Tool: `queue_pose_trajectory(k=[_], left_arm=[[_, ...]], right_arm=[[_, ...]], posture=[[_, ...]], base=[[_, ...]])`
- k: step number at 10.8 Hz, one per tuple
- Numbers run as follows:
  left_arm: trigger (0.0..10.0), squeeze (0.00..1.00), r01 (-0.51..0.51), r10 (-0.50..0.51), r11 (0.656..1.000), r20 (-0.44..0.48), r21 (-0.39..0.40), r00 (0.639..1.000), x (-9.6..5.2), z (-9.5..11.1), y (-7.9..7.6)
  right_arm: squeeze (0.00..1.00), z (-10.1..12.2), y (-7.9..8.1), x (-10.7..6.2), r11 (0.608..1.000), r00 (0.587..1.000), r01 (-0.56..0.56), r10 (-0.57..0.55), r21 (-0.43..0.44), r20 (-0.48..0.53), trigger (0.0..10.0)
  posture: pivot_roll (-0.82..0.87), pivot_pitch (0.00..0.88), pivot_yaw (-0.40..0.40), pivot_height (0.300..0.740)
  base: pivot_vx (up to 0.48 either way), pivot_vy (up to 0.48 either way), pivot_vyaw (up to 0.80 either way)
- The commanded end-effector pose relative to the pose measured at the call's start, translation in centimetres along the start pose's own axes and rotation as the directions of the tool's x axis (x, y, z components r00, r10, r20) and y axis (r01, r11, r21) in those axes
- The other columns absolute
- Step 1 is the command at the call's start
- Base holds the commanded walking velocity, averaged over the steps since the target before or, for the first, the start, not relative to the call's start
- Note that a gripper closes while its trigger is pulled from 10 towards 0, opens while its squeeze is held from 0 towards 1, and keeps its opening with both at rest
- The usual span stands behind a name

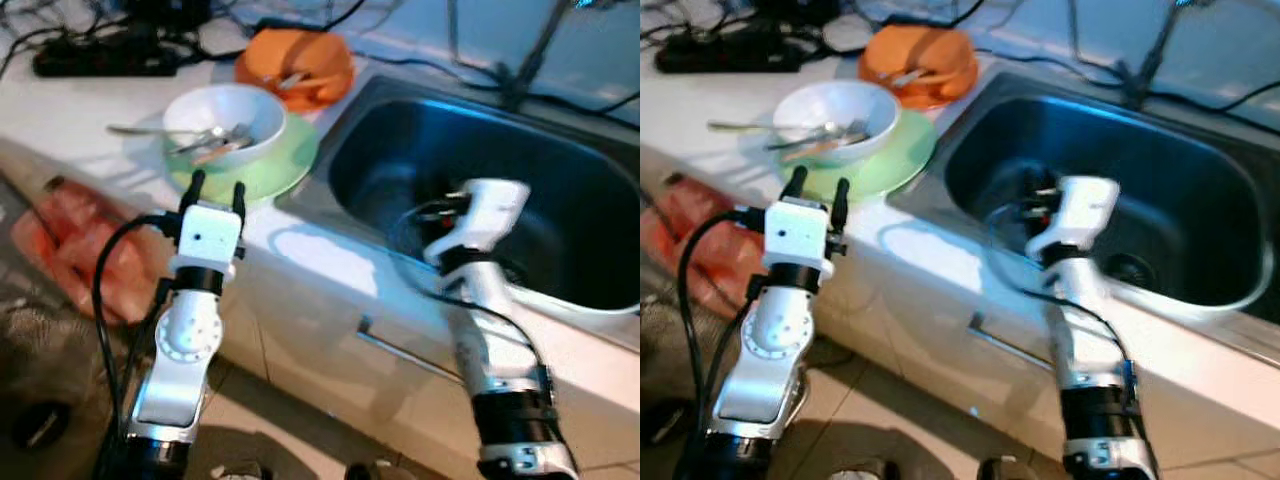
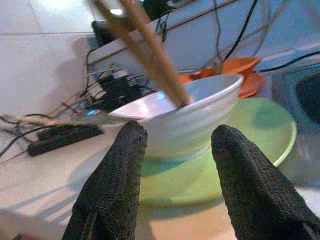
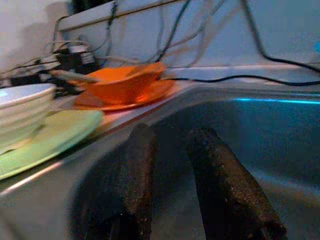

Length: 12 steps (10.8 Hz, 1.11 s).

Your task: Kitchen organization

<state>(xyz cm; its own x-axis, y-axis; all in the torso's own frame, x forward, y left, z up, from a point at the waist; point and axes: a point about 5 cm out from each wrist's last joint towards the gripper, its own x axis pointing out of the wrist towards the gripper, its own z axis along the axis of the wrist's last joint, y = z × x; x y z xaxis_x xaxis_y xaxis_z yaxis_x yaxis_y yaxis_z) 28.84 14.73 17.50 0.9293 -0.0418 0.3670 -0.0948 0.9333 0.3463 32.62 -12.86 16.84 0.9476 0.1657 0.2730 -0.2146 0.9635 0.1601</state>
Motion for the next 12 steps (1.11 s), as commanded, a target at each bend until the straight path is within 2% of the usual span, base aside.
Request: queue_pose_trajectory(k=[1,2,6,9,12], left_arm=[[10.0,0.0,0.008,-0.009,0.999,0.032,0.047,0.999,0.1,0.4,0.0],[10.0,0.0,0.023,-0.027,0.996,0.045,0.089,0.999,0.2,0.5,-0.2],[10.0,0.0,0.026,-0.042,0.987,0.098,0.156,0.994,0.9,1.2,-0.1],[10.0,0.0,0.01,-0.039,0.981,0.145,0.194,0.989,2.9,1.9,0.5],[10.0,0.0,0.019,-0.052,0.978,0.155,0.206,0.987,4.3,2.0,0.1]], right_arm=[[0.0,0.1,-0.3,0.0,1.0,1.0,0.01,-0.01,0.002,0.003,10.0],[0.0,0.1,-0.3,0.0,1.0,1.0,0.01,-0.01,0.004,0.004,10.0],[0.0,0.0,-0.3,0.1,1.0,1.0,0.01,-0.01,0.007,0.003,10.0],[0.0,0.0,-0.3,0.0,1.0,1.0,0.015,-0.015,0.009,0.005,10.0],[0.0,-0.1,-0.3,0.0,1.0,1.0,0.019,-0.019,0.009,0.004,10.0]], posture=[[0.05,0.12,-0.023,0.74],[0.05,0.12,-0.023,0.74],[0.06,0.116,-0.026,0.74],[0.05,0.116,-0.022,0.74],[0.05,0.116,-0.02,0.74]], base=[[0.0,0.0,0.0],[0.0,0.0,0.0],[0.0,0.0,0.0],[0.0,0.0,0.0],[0.0,0.0,0.0]])
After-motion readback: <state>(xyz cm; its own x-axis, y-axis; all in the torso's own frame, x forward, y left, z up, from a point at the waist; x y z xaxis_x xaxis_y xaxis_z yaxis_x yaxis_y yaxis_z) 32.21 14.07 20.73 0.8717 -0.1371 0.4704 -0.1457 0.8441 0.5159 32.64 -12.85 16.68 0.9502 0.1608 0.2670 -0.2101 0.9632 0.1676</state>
